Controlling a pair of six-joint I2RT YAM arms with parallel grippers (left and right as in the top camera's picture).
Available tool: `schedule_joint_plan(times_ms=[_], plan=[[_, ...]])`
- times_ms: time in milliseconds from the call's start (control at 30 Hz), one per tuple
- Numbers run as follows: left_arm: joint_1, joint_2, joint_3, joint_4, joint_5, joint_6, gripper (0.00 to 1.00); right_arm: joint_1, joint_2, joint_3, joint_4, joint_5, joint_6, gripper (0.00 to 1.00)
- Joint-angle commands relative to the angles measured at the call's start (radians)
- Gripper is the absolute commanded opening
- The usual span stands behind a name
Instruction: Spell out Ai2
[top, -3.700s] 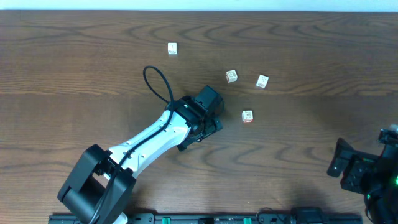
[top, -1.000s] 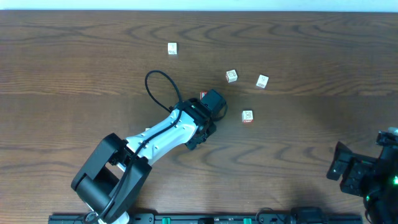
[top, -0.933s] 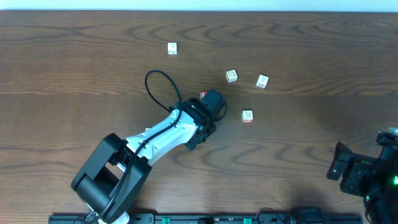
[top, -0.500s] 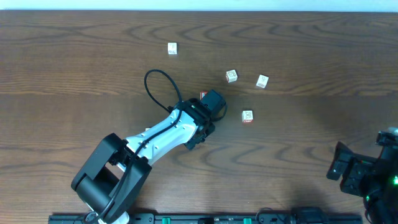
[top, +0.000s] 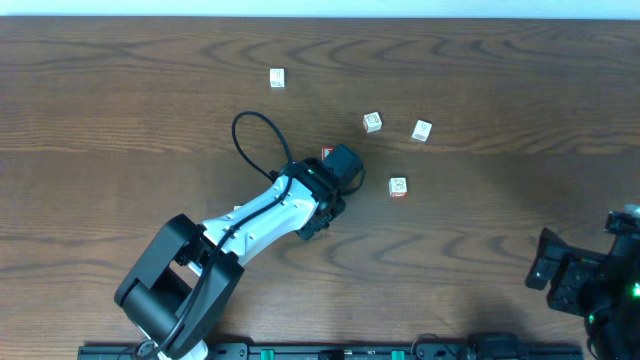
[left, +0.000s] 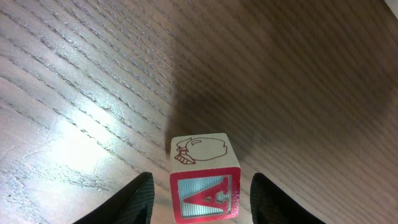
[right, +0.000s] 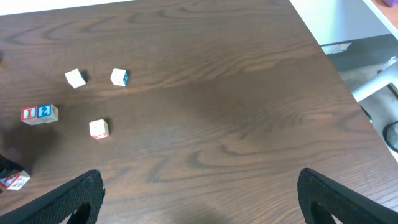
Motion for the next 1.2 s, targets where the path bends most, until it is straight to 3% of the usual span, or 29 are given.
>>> schedule_joint_plan(times_ms=[0,867,1167], plan=[[-0.001,0.017,-0.005,-0.005,-0.015,-0.008,0.51,-0.013,-0.003,-0.001,-0.001,0.008,-0.008,0.99],[0.000,0.053,-0.005,-0.002,0.031,-0.008,0.43,-0.013,-0.003,-0.019,-0.001,0.008,-0.016,0.99],[0.000,0.053,-0.005,-0.006,0.027,0.038,0.33,-0.013,-0.003,-0.054,0.010,0.008,-0.015,0.99]])
